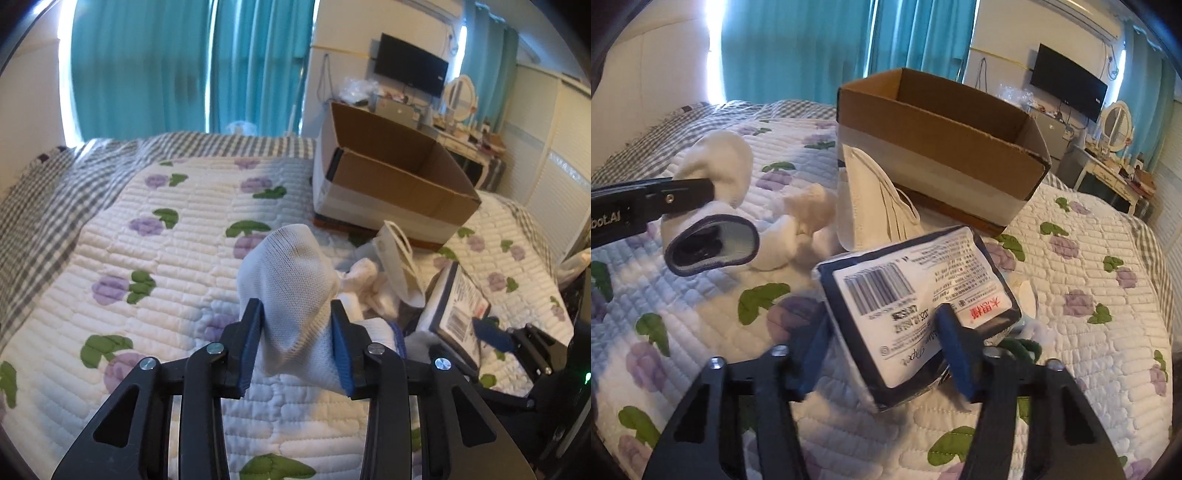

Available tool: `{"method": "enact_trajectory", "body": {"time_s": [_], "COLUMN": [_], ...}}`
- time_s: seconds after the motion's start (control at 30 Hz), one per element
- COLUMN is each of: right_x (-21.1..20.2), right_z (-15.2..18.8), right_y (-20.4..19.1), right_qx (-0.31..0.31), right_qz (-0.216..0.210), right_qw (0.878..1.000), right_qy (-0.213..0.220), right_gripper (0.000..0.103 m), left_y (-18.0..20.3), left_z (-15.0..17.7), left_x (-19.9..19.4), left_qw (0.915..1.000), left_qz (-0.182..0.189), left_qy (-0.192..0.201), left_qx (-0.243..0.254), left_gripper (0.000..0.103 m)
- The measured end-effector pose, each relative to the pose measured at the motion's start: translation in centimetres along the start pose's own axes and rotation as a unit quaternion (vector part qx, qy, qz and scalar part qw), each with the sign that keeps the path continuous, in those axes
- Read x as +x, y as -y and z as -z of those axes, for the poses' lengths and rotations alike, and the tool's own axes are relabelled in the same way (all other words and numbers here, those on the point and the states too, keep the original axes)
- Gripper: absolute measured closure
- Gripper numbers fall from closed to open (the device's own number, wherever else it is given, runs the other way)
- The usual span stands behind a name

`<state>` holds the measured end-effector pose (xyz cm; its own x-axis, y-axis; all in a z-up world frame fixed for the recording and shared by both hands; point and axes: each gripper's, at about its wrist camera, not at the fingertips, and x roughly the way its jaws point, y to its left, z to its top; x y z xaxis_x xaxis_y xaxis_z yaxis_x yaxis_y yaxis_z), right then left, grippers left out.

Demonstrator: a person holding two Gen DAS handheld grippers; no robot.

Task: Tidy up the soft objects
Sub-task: 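Grasp the white sock with the left tool while the right tool grasps the labeled box, then carry the sock and labeled box into the cardboard box and open both tools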

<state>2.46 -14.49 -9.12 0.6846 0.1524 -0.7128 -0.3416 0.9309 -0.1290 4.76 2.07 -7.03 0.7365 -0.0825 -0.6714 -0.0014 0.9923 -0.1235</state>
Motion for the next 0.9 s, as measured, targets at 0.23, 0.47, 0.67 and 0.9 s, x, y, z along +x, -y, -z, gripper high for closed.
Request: {"method": "enact_trajectory", "body": {"time_s": [0.23, 0.47, 0.67, 0.9], "right_x": [-3.0, -8.4, -13.0, -14.9], "right_z": [-0.1, -2.1, -6.5, -13.9], "right_y": [0.5, 2.3, 4.9, 8.2], "right_qx": [0.015, 0.037, 0.024, -0.014], "right_qz": [-0.013, -0.033, -0.036, -0.018], "right_qw": [0.999, 0.994, 0.985, 0.975], "right_qy": [0.025, 0.101, 0.166, 0.221], "right_gripper": [0.071, 0.075, 0.076, 0.077], "left_y": [0.9, 3.1, 5.6, 7.4], "left_z": [-0.7, -2.3, -5.6, -10.4], "left_x": [-3.0, -5.7, -6.9, -5.8], "left_qw": [0.9998, 0.9988, 0.9973, 0.9940], "left_qz": [0.004, 0.004, -0.004, -0.008], "left_qy": [0.021, 0.043, 0.056, 0.083], "left_qx": [0.005, 0.025, 0.048, 0.071], "left_gripper": [0.068, 0.068, 0.068, 0.068]}}
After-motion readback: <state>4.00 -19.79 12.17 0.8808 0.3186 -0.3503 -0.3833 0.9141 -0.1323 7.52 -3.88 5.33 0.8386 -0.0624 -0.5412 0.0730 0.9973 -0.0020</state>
